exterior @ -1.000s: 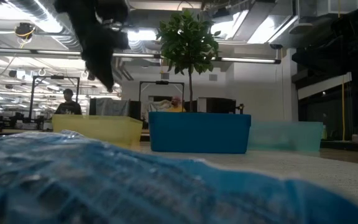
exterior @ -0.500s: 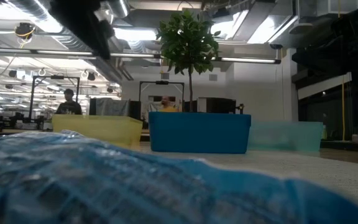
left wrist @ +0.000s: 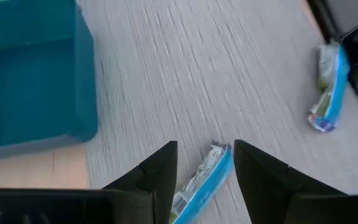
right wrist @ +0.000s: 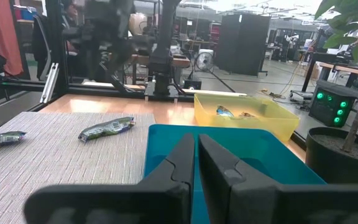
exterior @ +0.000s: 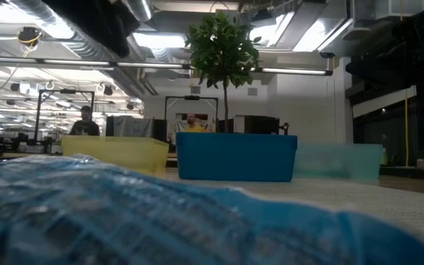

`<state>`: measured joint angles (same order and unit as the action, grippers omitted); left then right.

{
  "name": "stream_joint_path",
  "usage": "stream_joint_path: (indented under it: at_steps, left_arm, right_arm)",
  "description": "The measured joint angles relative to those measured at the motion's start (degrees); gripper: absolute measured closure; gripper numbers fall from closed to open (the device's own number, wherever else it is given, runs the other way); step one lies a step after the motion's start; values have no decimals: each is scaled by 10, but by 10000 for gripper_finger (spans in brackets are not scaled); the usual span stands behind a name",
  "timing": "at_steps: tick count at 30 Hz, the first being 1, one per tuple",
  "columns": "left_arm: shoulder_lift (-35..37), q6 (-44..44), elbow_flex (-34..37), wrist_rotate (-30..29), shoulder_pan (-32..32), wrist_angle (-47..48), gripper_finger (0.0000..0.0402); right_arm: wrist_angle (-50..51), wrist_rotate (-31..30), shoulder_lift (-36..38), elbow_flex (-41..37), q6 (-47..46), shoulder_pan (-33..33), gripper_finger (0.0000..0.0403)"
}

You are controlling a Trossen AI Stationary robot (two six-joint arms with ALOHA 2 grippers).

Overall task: Pick and place Granola Bars by type
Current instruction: Put the blue granola bar into the blue bin

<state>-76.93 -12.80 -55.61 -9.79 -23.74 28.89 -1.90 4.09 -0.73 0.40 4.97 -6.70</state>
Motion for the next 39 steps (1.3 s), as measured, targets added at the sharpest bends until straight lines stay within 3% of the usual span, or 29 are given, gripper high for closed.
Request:
stream_joint_path:
  at_steps: [10, 20, 39]
  left_arm:
    - [-110, -29, 0, 83, 11, 2, 207]
    - [-155, -1, 0, 60, 15, 27, 150]
    - [-217, 5, 0, 52, 14, 28, 147]
  right_arm:
    - [0, 0, 0, 0, 0, 0, 379]
    - [0, 0, 0, 0, 0, 0, 379]
    - [0, 0, 0, 0, 0, 0, 379]
